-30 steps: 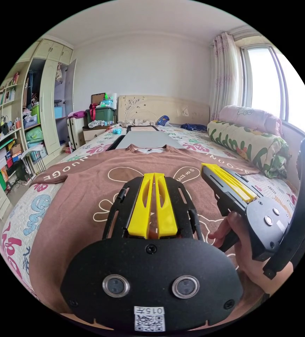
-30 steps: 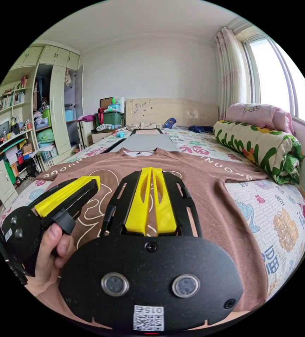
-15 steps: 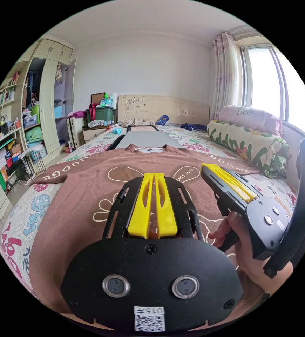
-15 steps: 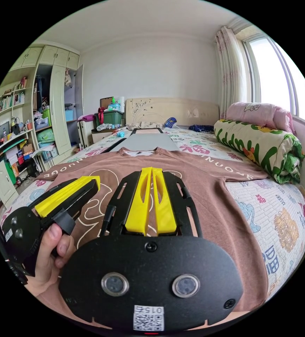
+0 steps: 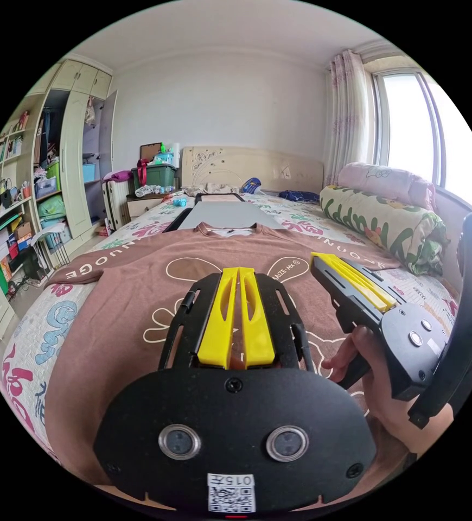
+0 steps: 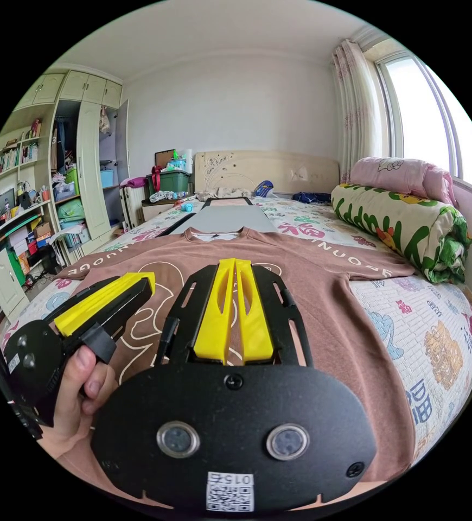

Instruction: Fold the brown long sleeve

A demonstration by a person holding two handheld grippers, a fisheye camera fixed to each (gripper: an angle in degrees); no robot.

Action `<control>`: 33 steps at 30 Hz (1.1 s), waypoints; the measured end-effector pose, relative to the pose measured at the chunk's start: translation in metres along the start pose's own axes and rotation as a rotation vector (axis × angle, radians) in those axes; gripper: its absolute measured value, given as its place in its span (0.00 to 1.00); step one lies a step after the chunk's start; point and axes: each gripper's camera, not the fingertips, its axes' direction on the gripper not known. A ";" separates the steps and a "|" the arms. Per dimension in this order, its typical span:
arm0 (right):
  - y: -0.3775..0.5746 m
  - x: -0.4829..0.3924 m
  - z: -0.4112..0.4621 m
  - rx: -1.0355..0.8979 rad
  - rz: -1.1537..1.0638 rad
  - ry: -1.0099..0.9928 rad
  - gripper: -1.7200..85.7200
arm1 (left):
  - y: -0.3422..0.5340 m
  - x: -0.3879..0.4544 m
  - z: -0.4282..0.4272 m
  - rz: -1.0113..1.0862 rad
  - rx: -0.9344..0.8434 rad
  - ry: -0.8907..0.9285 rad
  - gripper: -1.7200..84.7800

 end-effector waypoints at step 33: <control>-0.001 -0.059 -0.032 -0.001 0.005 0.002 0.01 | 0.048 0.080 0.011 -0.006 -0.001 0.028 0.01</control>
